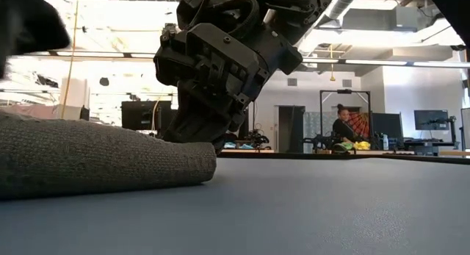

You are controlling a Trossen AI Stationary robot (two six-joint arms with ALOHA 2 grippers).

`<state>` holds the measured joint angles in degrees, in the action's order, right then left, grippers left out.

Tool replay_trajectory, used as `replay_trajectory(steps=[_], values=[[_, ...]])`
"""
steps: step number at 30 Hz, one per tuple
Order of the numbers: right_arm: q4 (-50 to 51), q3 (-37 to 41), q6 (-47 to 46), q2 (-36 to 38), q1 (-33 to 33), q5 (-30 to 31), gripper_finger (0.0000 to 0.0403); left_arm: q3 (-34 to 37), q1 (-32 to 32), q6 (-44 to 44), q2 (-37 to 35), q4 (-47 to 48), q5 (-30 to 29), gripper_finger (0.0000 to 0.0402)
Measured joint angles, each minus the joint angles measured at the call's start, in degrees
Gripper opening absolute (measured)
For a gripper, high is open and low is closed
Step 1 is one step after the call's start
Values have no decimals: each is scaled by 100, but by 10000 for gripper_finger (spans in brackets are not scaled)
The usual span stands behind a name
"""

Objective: Roll towel into tight, uniform cylinder
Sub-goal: Roll the gray towel

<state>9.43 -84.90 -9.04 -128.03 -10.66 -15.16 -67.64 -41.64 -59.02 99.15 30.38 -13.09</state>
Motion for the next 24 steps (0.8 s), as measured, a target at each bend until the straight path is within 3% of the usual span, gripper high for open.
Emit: replay_trajectory(steps=[9, 15, 20, 24], values=[[-22, 4, -2, 0, 24, 0, 62, -113, -463, -522, 23, 91, -28, 20], [-24, 4, -17, 0, 24, -4, 62, -111, -475, 168, 31, -355, 59, 98], [-47, 7, -17, 0, 22, 2, 62, -109, -511, -26, 31, -145, 104, 175], [-89, 11, -15, -2, 22, 2, 62, -108, -591, -99, 31, -20, 270, 212]])
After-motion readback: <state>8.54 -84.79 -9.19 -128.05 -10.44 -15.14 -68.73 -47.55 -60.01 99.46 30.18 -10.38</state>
